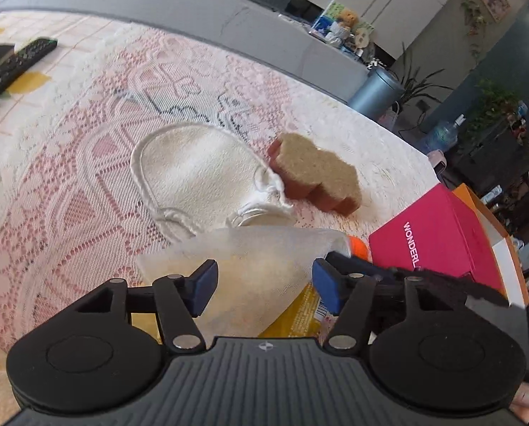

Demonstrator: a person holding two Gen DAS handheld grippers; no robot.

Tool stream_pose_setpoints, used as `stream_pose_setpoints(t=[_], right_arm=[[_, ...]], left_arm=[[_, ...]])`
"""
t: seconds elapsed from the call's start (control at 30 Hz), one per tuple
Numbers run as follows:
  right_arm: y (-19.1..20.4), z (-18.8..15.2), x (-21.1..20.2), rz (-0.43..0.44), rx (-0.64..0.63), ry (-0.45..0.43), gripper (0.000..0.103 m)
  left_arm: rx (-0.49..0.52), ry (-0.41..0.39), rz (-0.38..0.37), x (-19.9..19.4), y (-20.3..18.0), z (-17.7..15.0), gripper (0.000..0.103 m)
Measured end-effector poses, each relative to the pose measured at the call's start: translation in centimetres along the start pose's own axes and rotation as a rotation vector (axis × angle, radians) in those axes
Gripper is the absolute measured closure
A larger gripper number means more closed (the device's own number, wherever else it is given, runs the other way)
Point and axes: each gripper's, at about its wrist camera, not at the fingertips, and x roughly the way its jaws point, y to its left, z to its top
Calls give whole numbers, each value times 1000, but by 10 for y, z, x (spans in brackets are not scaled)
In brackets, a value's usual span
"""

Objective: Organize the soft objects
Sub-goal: 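Grasp the white mesh drawstring bag with the left tool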

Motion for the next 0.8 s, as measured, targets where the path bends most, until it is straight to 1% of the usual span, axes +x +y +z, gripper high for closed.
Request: stream_pose_setpoints(t=[0.17, 0.27, 0.37, 0.47, 0.53, 0.6, 0.67, 0.7, 0.73, 0.77, 0.8], right_arm=[[-8, 8, -11, -5, 31, -29, 103], [-12, 12, -16, -17, 35, -50, 103], [-16, 14, -17, -6, 40, -40, 103], [-17, 13, -17, -22, 32, -41, 103], [-18, 11, -17, -22, 33, -36, 103], [-19, 9, -15, -27, 38, -29, 103], [-21, 8, -13, -26, 45, -15, 103], [-21, 7, -12, -21, 45, -12, 103], [-21, 6, -11, -18, 44, -10, 103], [-21, 6, -10, -15, 41, -7, 103], [-20, 6, -10, -12, 38, -6, 103]], left_arm=[[149, 27, 38, 6, -21, 0, 33], [222, 24, 59, 10, -30, 0, 33], [290, 22, 108, 18, -37, 0, 32], [381, 31, 141, 27, -48, -1, 32], [415, 21, 170, 32, -52, 0, 33], [424, 23, 166, 36, -53, 3, 40], [413, 15, 144, 37, -52, 5, 63], [411, 9, 138, 37, -53, 6, 71], [409, -3, 140, 36, -53, 6, 85], [403, -11, 143, 35, -52, 5, 95], [387, -25, 143, 32, -50, 6, 99]])
